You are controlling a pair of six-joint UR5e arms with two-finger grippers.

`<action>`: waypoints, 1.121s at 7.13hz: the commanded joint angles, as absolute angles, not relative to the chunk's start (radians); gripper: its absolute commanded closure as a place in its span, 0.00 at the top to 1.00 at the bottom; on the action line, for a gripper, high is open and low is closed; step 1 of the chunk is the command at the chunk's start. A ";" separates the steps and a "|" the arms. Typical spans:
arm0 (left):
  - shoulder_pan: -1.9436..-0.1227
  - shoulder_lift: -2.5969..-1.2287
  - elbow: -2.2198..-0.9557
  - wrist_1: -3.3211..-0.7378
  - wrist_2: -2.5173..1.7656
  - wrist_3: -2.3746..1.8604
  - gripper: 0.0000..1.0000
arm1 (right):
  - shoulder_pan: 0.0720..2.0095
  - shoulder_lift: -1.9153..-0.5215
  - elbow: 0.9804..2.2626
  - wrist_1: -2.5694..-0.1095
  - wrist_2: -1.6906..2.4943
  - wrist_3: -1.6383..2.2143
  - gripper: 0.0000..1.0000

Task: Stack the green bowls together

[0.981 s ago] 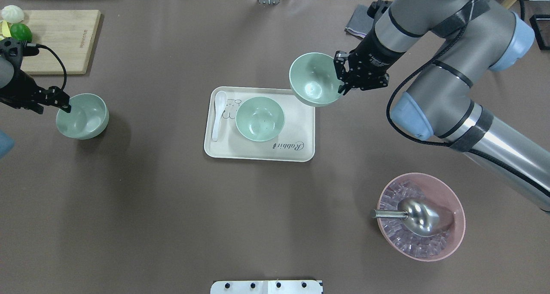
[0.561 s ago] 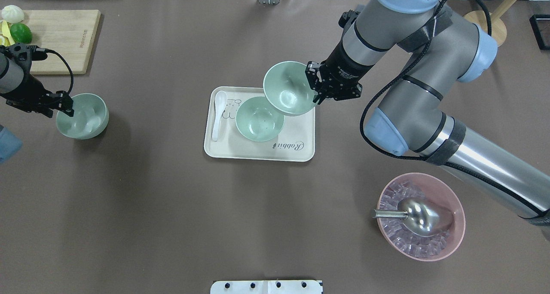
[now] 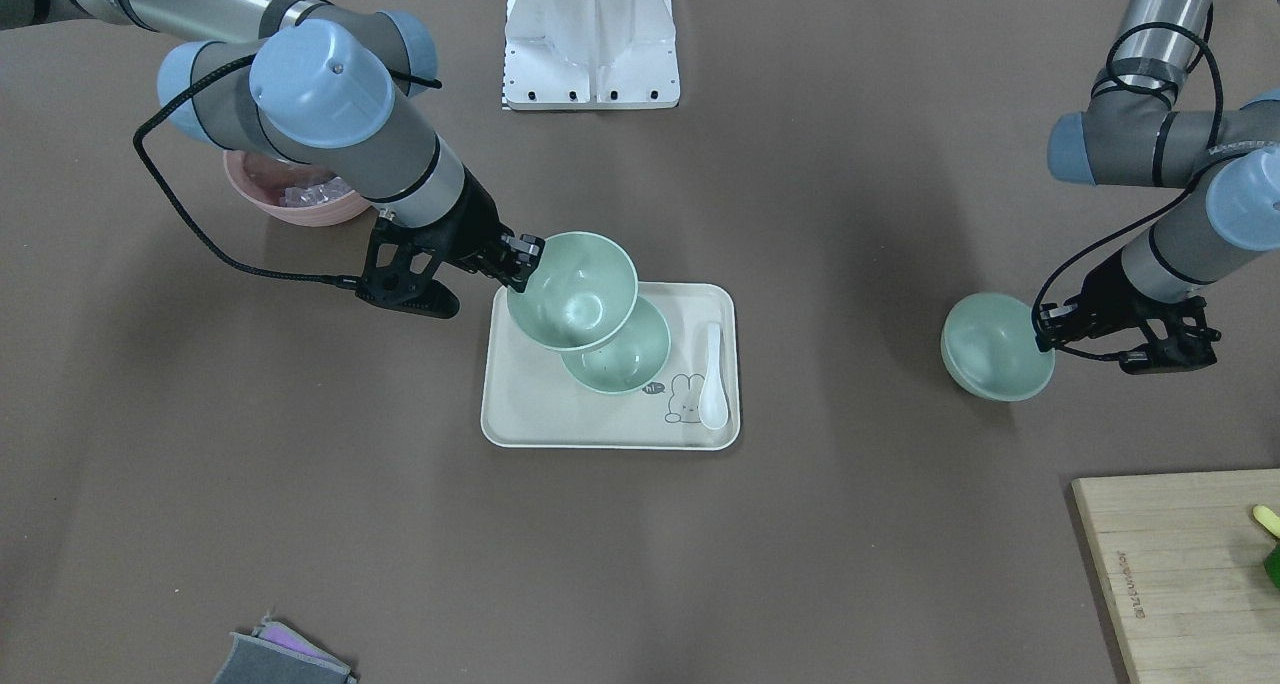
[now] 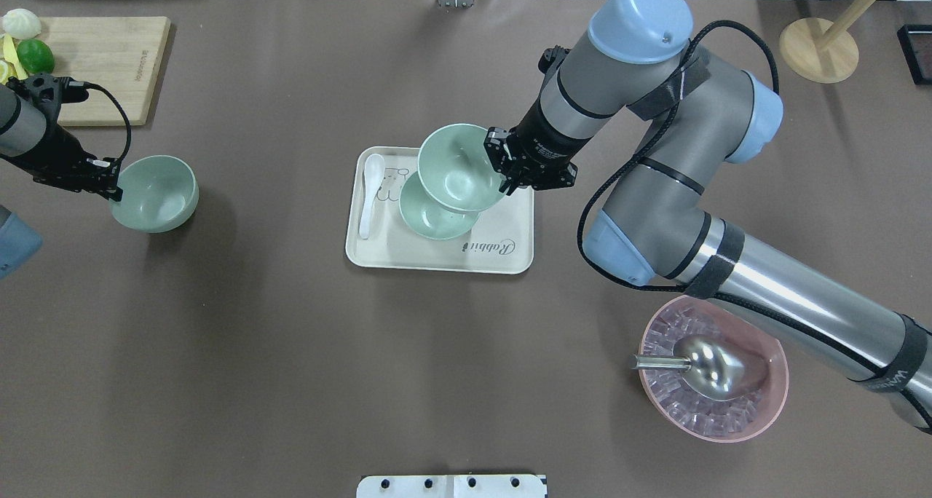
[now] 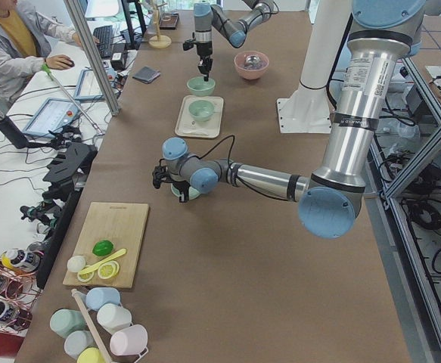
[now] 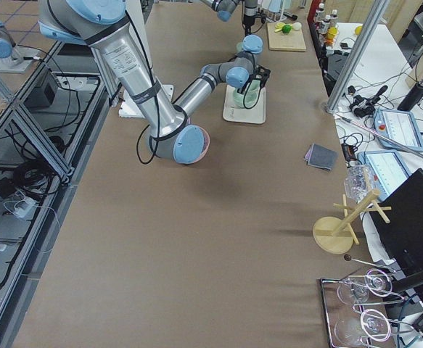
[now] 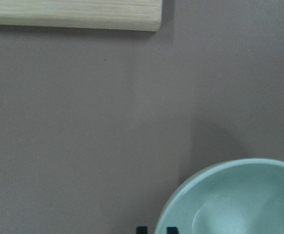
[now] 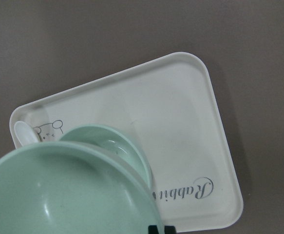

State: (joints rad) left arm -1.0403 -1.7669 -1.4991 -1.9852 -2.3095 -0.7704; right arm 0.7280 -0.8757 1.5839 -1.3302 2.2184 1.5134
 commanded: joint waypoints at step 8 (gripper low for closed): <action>-0.916 -2.142 -1.632 -1.968 -2.464 -1.400 0.00 | 0.638 -0.839 1.485 -1.252 2.120 1.557 0.94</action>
State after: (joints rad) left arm -0.9719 -2.0698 -1.6376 -1.9683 -2.4768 -1.2972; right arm 0.6413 -0.8430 1.4856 -1.2530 2.1257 1.5489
